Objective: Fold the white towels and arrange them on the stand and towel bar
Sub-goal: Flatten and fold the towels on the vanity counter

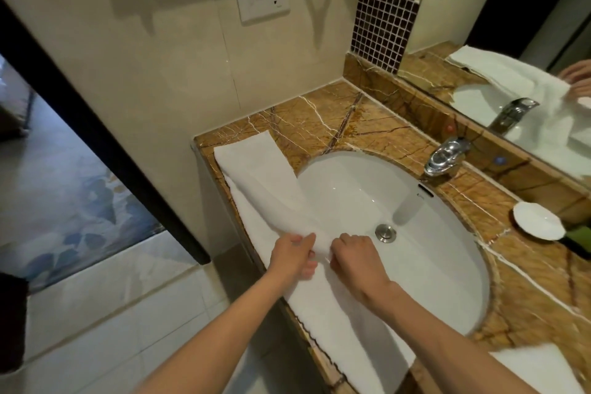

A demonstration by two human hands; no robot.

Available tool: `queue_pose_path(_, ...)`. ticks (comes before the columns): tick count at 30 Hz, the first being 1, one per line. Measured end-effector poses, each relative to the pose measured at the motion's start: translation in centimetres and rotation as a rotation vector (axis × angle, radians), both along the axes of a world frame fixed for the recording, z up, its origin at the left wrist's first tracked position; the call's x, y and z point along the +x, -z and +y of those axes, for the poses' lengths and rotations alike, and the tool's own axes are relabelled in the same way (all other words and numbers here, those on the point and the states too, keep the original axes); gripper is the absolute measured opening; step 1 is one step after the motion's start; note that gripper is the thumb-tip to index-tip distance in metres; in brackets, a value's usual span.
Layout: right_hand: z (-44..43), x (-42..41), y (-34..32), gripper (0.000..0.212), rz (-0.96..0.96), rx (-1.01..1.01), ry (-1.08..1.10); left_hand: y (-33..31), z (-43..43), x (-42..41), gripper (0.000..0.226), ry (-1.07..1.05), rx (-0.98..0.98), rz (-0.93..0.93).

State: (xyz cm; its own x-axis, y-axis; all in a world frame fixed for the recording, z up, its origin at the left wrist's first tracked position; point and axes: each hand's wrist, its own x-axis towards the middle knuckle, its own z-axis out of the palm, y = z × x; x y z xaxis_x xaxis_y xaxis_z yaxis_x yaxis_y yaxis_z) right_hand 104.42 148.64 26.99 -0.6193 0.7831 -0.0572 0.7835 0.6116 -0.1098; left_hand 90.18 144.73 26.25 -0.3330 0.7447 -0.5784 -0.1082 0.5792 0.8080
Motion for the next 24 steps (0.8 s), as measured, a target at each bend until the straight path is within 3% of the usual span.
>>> queue_pose_path(5, -0.9, -0.4, -0.9, 0.013, 0.117, 0.001, -0.029, -1.1, 0.7, 1.1, 0.015, -0.203, 0.038, -0.188)
queue_pose_path(11, -1.2, 0.3, -0.8, 0.021, 0.216, -0.163, -0.057, -1.1, -0.1, 0.5, 0.017, -0.251, 0.007, -0.138)
queue_pose_path(17, 0.5, 2.9, 1.2, 0.039, 0.316, -0.553, 0.294, -2.1, -0.5, 0.5, 0.009, -0.312, 0.031, -0.164)
queue_pose_path(19, 1.3, 3.2, 2.0, 0.035, 0.393, -0.665, 0.416, -2.4, -0.8, 0.4, 0.016, -0.323, 0.027, -0.175)
queue_pose_path(24, 3.4, 2.1, 3.2, 0.019, 0.419, -0.874, 0.485, -2.3, -1.6, -0.2, 0.017, -0.327, -0.014, -0.2)
